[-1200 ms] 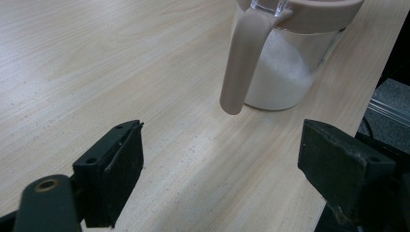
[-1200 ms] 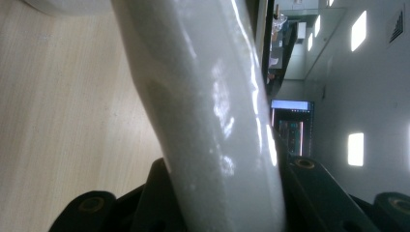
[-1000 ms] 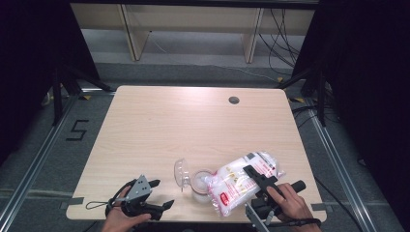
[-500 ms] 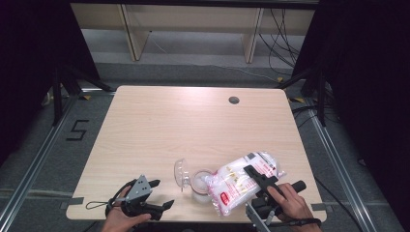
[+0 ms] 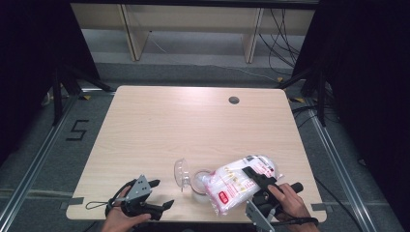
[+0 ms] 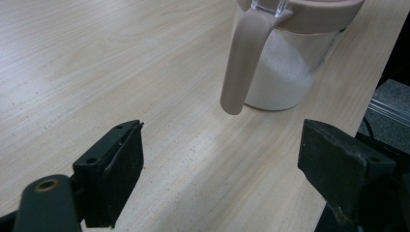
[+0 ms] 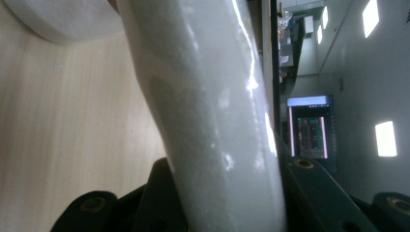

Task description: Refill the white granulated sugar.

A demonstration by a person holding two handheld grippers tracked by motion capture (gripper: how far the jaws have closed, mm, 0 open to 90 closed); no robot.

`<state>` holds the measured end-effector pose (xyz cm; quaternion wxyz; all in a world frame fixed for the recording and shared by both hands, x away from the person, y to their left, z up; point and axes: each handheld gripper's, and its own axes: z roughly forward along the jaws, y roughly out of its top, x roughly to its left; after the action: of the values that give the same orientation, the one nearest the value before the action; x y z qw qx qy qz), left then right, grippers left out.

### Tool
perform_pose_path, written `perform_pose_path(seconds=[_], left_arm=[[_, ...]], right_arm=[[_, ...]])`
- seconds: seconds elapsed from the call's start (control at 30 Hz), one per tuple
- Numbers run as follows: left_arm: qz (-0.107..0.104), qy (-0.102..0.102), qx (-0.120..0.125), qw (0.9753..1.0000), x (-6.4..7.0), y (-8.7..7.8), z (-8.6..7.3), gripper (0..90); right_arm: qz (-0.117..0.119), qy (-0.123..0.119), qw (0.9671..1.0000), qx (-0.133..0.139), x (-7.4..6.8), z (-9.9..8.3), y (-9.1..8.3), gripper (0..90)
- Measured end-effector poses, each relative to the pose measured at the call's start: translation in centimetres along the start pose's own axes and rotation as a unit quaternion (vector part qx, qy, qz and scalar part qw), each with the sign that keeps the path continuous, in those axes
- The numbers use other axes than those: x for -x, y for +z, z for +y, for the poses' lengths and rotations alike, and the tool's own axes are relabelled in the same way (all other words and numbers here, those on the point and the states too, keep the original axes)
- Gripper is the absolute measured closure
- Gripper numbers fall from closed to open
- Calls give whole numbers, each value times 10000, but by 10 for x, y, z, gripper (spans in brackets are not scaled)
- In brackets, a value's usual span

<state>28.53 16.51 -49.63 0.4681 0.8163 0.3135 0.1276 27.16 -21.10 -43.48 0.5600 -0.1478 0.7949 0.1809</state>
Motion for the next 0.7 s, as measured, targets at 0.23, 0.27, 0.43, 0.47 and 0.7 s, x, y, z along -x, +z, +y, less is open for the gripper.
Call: perform_pose_path(seconds=[0.23,0.27,0.43,0.47,0.7], left_arm=[[5,-25,4,10000,0,0,0,162],[7,-26,4,10000,0,0,0,162],[11,-28,9,10000,0,0,0,162],[9,-36,13,10000,0,0,0,162],[18,-17,15,10000,0,1,0,162]], right_arm=[[270,1083,9936,159,-3,-5,3,736],[290,1021,9941,208,-1,-6,4,738],[363,1490,9872,445,3,-11,5,744],[401,1823,9815,426,0,-13,5,745],[585,2649,9610,530,-2,-19,8,756]])
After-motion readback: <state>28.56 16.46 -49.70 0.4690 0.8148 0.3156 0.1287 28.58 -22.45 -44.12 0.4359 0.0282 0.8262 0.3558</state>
